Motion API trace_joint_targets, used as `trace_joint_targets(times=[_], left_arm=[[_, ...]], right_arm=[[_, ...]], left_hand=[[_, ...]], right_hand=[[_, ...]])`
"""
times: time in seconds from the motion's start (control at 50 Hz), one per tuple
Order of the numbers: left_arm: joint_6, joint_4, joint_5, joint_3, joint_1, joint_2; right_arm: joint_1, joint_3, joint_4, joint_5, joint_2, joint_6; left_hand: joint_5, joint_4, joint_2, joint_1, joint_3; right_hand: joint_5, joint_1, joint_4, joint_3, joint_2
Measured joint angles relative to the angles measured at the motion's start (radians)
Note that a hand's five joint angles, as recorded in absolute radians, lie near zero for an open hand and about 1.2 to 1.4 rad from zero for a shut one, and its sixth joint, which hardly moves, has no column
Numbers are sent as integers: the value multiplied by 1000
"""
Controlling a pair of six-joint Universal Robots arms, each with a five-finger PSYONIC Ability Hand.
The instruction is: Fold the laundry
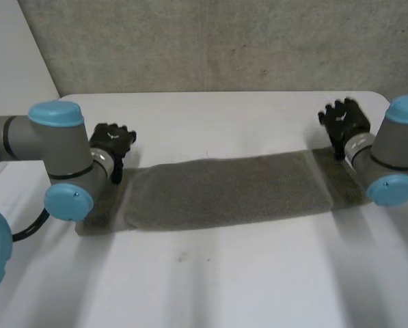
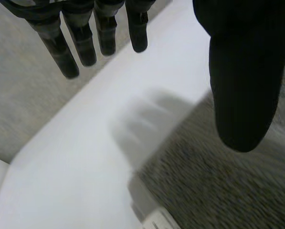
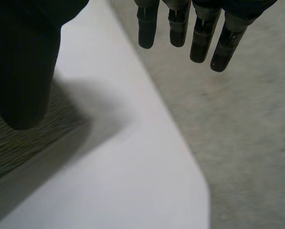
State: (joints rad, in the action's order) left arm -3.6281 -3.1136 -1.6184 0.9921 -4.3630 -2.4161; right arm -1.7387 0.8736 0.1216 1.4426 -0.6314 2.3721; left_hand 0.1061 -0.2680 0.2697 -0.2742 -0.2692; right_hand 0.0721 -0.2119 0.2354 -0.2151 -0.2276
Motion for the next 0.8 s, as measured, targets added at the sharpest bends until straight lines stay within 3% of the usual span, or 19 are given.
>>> trace_joint_targets(times=[0.2, 0.38, 0.58, 0.8], left_arm=[[11, -19, -1, 81, 14, 186], [42, -41, 2, 356, 40, 410], [152, -181, 9, 611, 52, 534], [209, -305, 10, 734, 49, 550]], right_arm=[[7, 127, 11, 0, -258, 208], [75, 396, -93, -63, -444, 246], [157, 570, -182, -184, -455, 228], [203, 650, -33, -237, -352, 157]], left_hand=[[-79, 95, -99, 96, 97], [-81, 99, -103, 96, 101], [-81, 99, -103, 96, 102], [-81, 99, -103, 96, 102]], right_hand=[[0, 0, -1, 0, 0], [6, -4, 6, -15, -7], [152, -139, 177, -195, -171], [269, -247, 301, -322, -310]])
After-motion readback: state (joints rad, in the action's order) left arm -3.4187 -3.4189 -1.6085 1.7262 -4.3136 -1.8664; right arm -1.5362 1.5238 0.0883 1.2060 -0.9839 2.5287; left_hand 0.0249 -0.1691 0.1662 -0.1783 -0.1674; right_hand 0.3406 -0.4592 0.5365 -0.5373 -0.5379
